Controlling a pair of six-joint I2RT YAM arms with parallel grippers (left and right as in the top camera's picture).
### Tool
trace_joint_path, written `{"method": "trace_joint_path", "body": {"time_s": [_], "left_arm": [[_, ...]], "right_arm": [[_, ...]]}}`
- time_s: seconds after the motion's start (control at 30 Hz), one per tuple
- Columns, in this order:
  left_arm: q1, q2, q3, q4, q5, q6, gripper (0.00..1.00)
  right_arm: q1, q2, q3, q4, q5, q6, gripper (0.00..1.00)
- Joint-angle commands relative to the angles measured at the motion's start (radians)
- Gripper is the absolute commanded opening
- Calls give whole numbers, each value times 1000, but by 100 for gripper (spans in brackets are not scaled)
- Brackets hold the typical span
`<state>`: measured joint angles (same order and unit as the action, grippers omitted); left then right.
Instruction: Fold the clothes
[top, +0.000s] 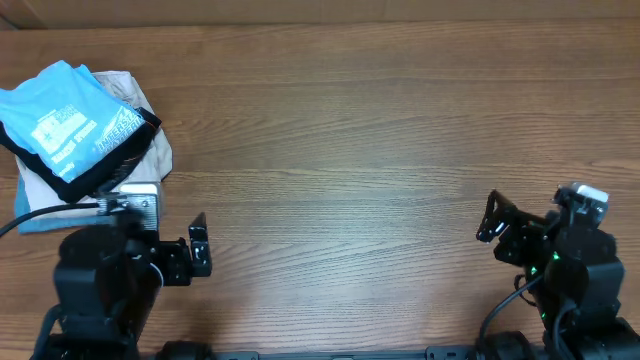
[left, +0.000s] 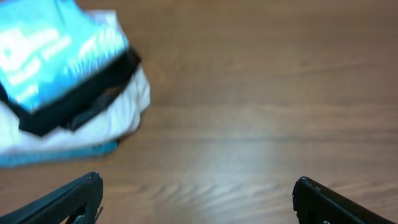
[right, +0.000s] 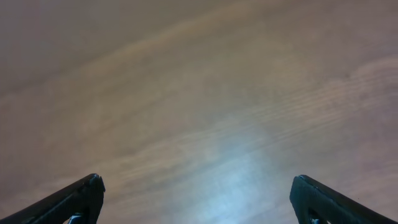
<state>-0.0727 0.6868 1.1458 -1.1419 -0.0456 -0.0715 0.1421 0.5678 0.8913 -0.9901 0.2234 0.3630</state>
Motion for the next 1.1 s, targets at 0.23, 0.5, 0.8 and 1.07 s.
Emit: {"method": "trace_joint_path", "body": {"time_s": [0.23,0.5,0.8,1.07], "left_arm": [[-6,13,-12,-122,-40,5,100],[-6,13,-12,-122,-40,5,100],[-6,13,-12,-122,-40,5,100],[-6,13,-12,-122,-40,5,100]], "right_arm": [[0,-4,-4,-72,30,5,100],[0,-4,-4,-72,30,5,100],[0,-5,-10,-71,32,3,100],[-6,-199,-140,20,44,-9,100]]}}
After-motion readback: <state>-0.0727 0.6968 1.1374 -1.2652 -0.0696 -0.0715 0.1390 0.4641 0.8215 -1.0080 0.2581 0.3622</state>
